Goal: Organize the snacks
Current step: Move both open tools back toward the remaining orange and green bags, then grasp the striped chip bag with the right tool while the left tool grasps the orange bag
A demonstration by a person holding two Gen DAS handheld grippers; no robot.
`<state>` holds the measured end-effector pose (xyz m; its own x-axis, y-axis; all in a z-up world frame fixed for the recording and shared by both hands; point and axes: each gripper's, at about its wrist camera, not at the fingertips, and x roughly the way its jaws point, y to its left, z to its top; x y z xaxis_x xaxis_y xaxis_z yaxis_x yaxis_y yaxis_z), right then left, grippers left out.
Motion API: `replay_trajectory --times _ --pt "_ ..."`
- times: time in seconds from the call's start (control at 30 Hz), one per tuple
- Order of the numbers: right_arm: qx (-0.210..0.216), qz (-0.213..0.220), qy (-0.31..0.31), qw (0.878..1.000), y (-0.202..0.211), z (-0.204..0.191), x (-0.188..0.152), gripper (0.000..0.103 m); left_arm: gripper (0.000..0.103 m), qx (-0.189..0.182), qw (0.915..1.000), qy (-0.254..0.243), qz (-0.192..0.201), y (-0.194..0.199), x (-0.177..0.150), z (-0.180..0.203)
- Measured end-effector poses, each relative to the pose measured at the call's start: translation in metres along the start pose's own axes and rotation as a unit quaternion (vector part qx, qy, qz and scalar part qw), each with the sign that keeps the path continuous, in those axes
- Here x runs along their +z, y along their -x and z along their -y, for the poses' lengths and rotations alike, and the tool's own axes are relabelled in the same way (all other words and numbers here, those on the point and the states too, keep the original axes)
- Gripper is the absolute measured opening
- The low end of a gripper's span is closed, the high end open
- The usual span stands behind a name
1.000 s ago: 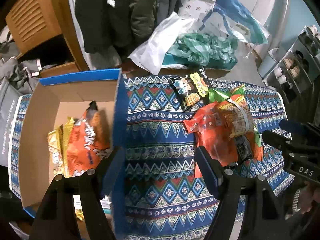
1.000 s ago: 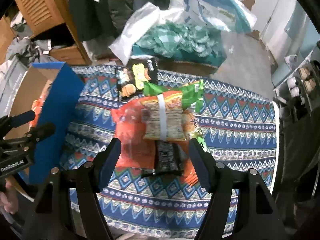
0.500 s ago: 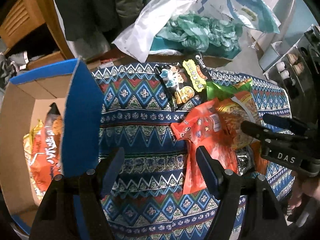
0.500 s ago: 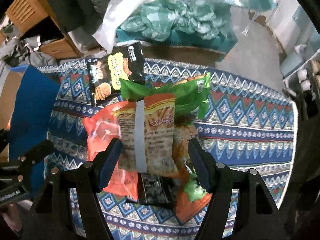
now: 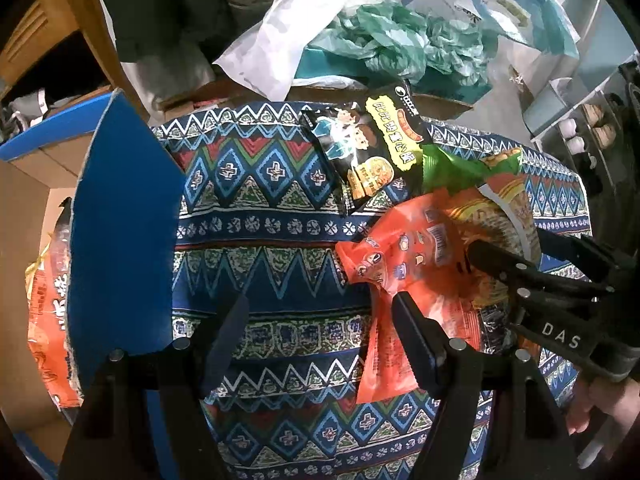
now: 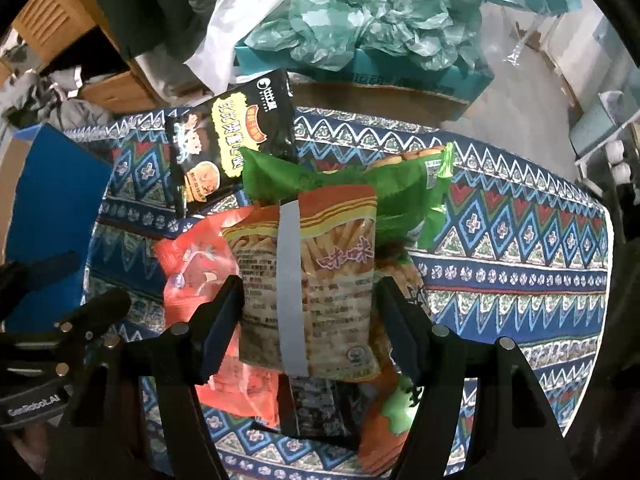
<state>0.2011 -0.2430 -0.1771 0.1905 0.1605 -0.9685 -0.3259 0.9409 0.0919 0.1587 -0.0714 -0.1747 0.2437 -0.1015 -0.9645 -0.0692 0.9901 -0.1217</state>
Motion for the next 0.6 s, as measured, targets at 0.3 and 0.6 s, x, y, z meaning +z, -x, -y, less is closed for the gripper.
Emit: replay_trajectory --times 0.3,0.6 --pt "0.016 0.023 -0.008 1.000 0.023 0.009 -0.008 0.039 0.082 -0.015 0.9999 0.005 -0.006 -0.007 0.002 0.013" --pt "0.032 0.045 -0.042 0.998 0.043 0.040 -0.029 0.039 0.087 -0.056 0.9974 0.038 -0.023 -0.023 0.000 0.029"
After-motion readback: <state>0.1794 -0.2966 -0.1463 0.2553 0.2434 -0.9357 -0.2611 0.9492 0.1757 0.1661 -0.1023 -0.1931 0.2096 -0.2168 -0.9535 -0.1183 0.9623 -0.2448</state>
